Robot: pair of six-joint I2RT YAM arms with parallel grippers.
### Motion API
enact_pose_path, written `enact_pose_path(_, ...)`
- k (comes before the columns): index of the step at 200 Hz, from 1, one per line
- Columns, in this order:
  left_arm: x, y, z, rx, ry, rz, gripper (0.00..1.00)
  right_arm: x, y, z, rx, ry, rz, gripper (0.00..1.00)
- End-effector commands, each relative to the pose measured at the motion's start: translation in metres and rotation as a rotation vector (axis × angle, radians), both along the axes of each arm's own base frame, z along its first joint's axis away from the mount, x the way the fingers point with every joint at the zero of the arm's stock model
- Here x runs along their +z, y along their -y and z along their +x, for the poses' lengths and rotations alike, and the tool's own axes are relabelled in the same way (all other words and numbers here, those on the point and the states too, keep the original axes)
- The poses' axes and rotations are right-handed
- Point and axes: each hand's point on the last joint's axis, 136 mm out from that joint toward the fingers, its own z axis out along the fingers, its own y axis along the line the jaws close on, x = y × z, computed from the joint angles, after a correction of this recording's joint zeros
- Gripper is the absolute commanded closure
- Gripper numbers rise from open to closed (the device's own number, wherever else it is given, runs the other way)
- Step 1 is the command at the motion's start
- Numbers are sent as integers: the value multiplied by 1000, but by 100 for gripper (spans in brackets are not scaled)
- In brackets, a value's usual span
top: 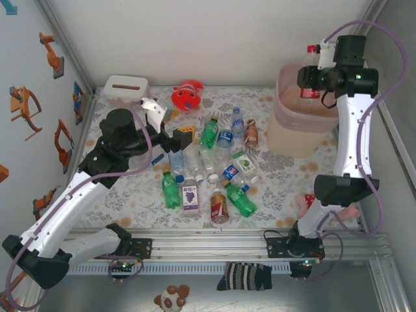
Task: Put the plastic bottles in the bin
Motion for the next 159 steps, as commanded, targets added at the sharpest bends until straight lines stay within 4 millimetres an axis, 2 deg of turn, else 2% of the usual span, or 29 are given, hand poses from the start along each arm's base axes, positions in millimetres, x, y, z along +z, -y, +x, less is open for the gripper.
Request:
enact_pose_path(1, -2, 0, 3, -3, -18, -29, 18, -26, 39, -4, -107, -122, -165, 43)
enact_pose_path(34, -9, -2, 6, 0, -36, -37, 18, -68, 69, 8, -197, -248, -273, 40)
enact_pose_path(65, -14, -10, 10, 18, -57, -41, 18, -111, 87, 14, -253, -363, -293, 40)
enact_pose_path(106, -16, -14, 13, 26, -64, -49, 18, -164, 90, 21, -268, -464, -257, 40)
enact_pose_path(159, -20, -17, 14, 34, -80, -39, 18, -213, 94, 26, -288, -530, -251, 40)
